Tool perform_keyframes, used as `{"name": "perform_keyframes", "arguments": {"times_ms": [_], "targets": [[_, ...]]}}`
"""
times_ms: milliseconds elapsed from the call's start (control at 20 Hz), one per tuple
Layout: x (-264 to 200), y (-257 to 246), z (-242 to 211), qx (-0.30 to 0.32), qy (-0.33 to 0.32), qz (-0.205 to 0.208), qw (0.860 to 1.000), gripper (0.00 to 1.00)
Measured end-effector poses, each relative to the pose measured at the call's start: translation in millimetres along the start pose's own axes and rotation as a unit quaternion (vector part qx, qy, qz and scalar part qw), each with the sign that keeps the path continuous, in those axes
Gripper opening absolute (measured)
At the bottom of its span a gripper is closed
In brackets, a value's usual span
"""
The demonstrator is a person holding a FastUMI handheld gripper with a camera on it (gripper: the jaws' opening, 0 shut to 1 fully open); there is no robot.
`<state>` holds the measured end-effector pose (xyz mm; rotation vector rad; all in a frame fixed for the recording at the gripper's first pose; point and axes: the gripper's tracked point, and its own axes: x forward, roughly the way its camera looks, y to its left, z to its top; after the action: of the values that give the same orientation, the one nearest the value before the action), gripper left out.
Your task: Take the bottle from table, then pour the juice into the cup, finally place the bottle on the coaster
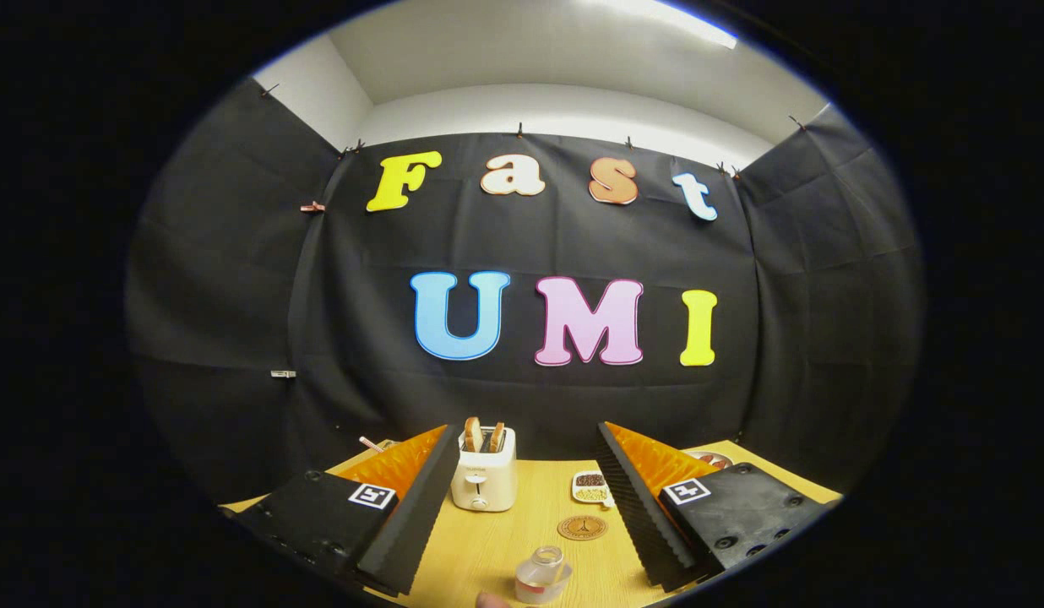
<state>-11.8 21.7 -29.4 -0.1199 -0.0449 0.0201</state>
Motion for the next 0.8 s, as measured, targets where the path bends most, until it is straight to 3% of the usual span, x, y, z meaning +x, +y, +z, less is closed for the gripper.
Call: {"name": "perform_keyframes", "arguments": {"times_ms": [250,450,800], "targets": [[-13.9,-3.3,-64.2,0.03,0.024,-0.027,0.999,0.95],[-22.6,-15.6,-127.4,0.017,0.06,-0.053,0.997,0.95],[-19.1,-17.2,-210.2,0.002,0.094,-0.065,0.993,0.95]]}}
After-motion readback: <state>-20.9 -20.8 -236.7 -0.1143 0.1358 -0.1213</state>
